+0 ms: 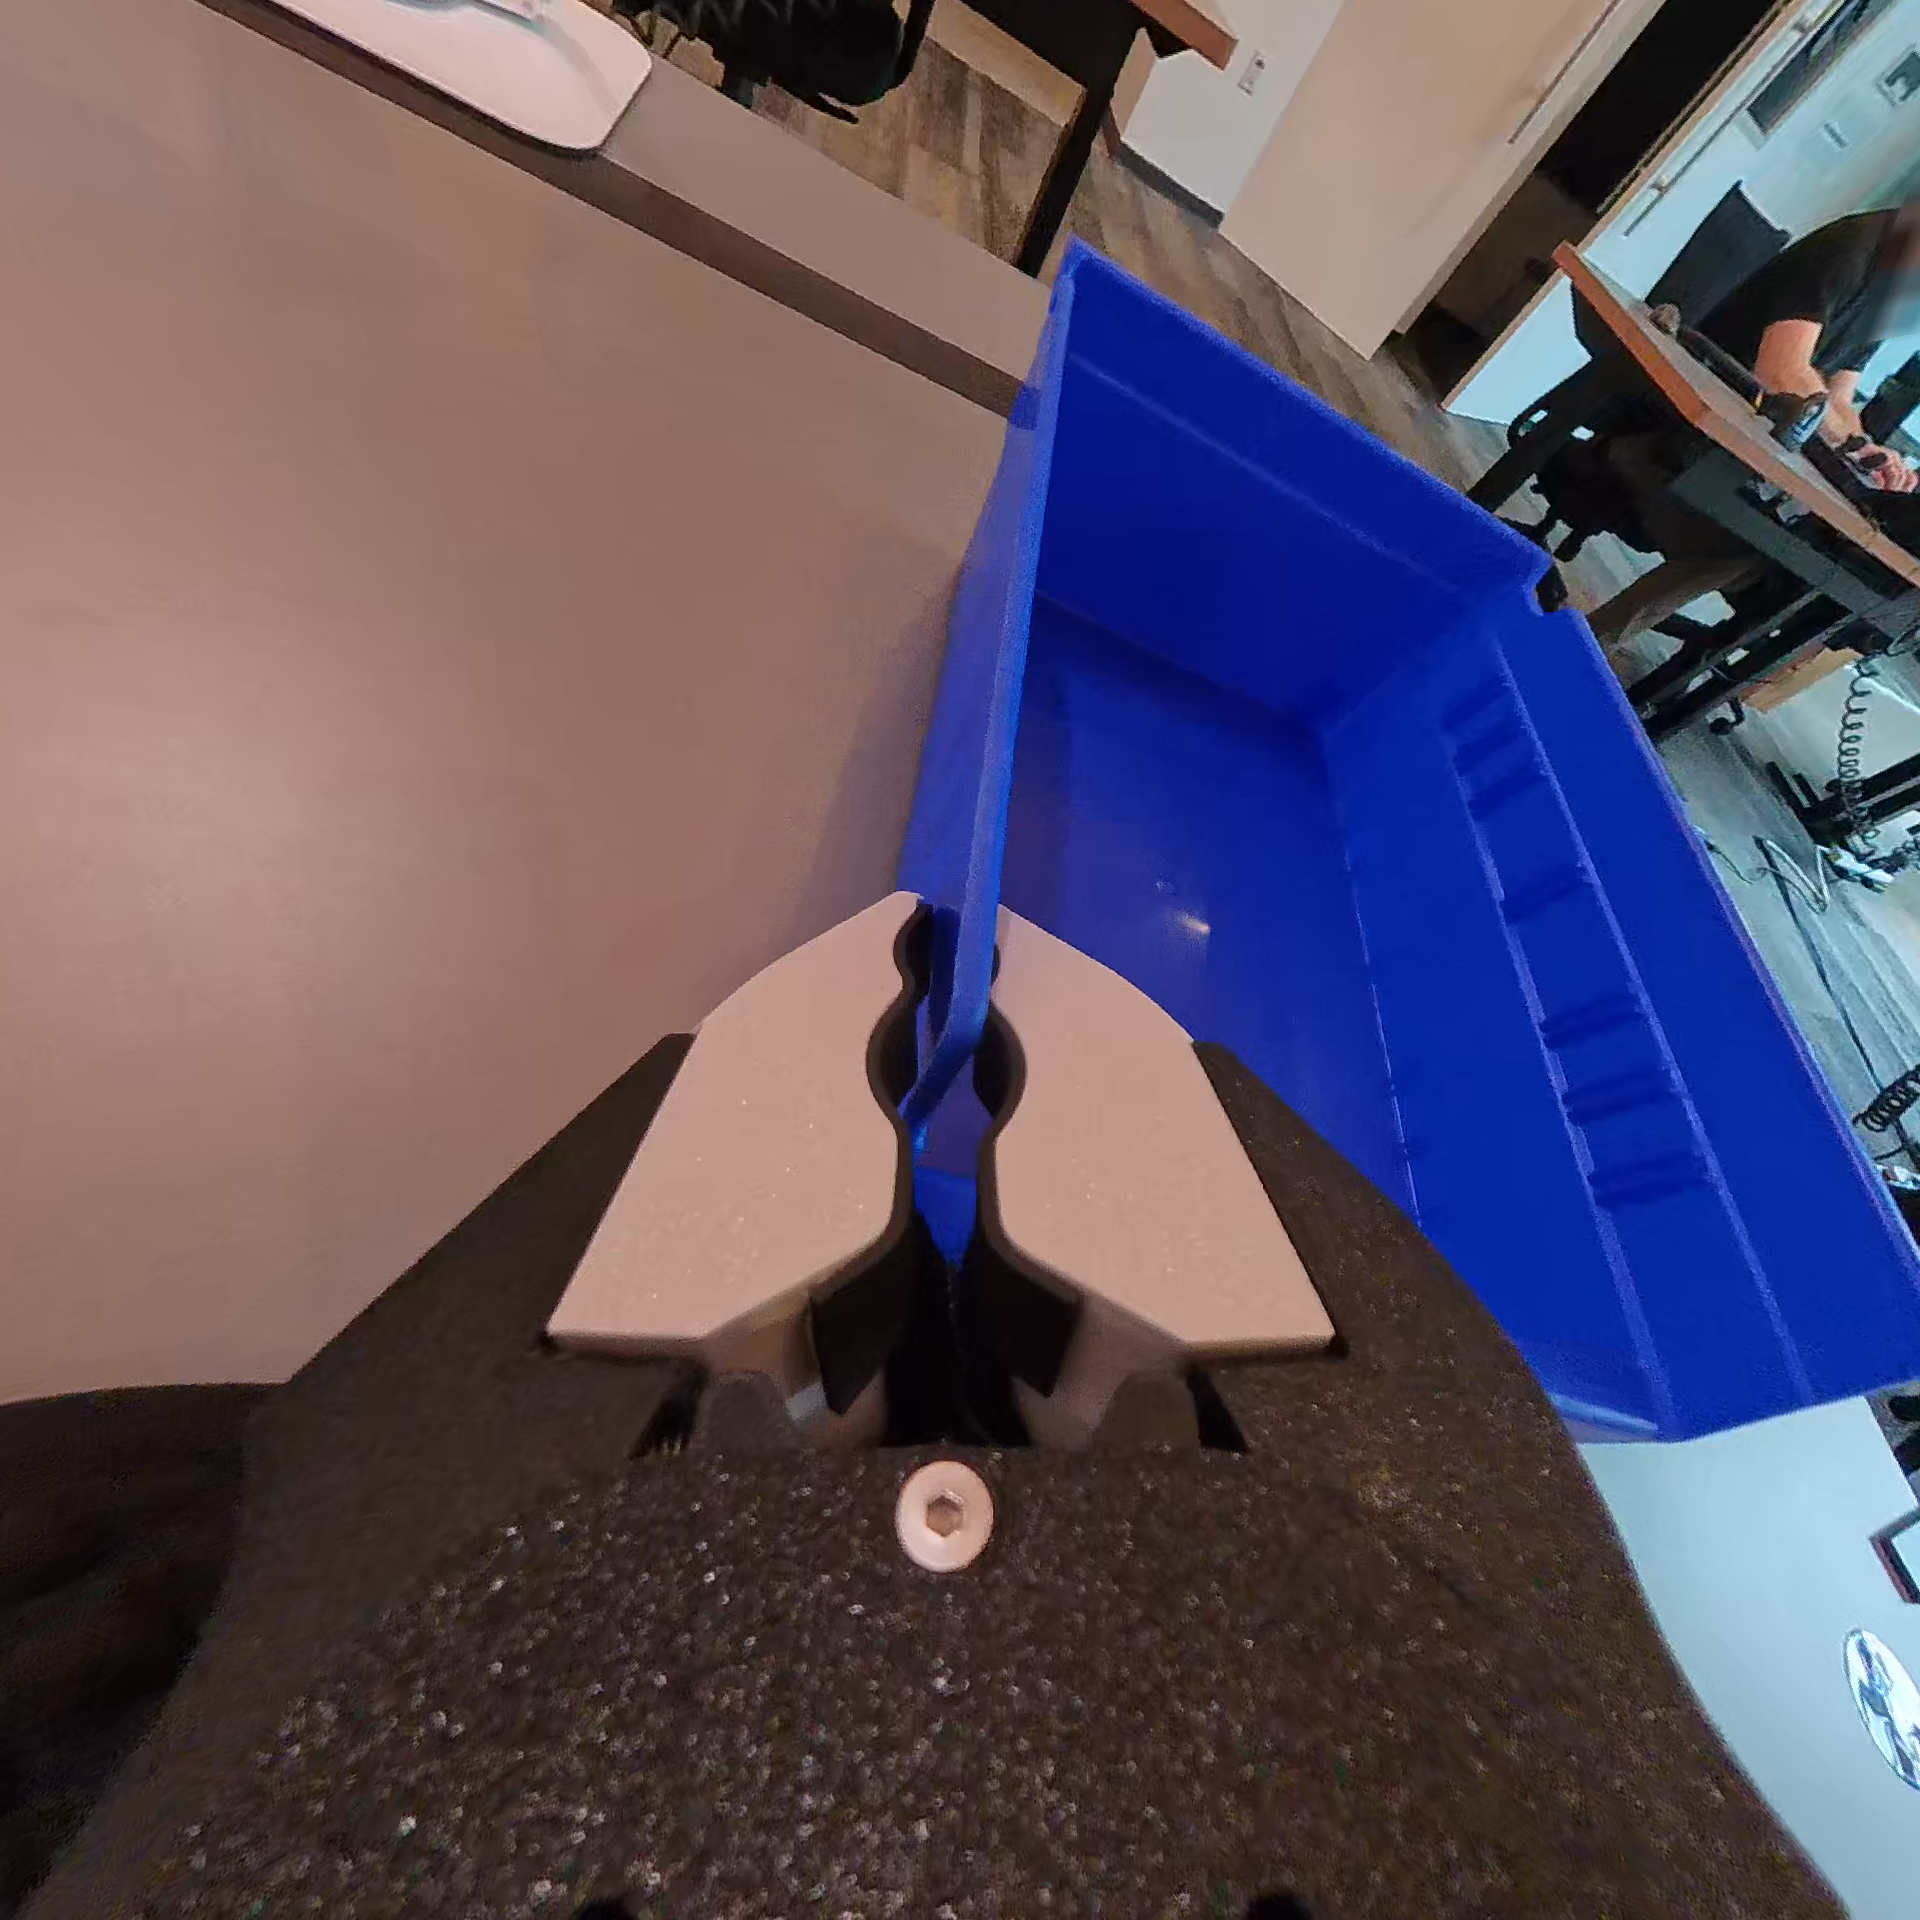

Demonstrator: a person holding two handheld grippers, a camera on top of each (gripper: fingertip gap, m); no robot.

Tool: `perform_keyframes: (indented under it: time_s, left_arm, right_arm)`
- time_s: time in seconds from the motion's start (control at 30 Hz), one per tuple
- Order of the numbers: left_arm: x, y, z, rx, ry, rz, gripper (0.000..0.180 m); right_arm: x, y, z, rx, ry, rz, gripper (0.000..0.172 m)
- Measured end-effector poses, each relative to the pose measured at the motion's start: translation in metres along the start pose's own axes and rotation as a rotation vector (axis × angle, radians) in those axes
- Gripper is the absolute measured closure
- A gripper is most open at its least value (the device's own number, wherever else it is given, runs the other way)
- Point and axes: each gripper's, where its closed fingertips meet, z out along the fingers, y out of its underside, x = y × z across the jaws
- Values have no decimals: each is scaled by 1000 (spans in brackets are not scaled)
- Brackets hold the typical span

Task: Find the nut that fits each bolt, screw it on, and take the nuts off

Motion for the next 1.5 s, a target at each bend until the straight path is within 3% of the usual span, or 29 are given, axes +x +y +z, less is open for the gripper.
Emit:
perform_keyframes:
  time_s: [0.3,0.43,0.53,0.63,0.77,1.07,1.3,1.37,1.5]
  left_arm:
    - [7,0,-11,38,45,22,169]
    - [15,-5,-13,52,99,-2,151]
    - [0,-33,-29,190,159,-176,142]
    - [-37,-50,-36,235,199,-293,142]
    - [-79,-23,3,-12,231,-231,142]
    - [-90,36,108,-372,345,-105,142]
    - [-86,56,136,-444,361,-79,144]
    - [-82,54,139,-429,380,-61,161]
    - [-82,43,136,-387,377,-47,162]
  right_arm:
    - [6,6,-7,42,-54,35,164]
    - [-3,-33,-34,269,-107,68,136]
    - [-26,-74,-67,496,-242,34,133]
    - [-71,-87,-85,583,-541,29,132]
    - [-118,-70,-85,527,-905,165,123]
    - [-124,-67,-85,518,-962,193,133]
    - [-124,-67,-82,497,-976,215,134]
    - [-125,-66,-81,485,-980,211,134]
    - [-128,-65,-81,479,-985,192,134]
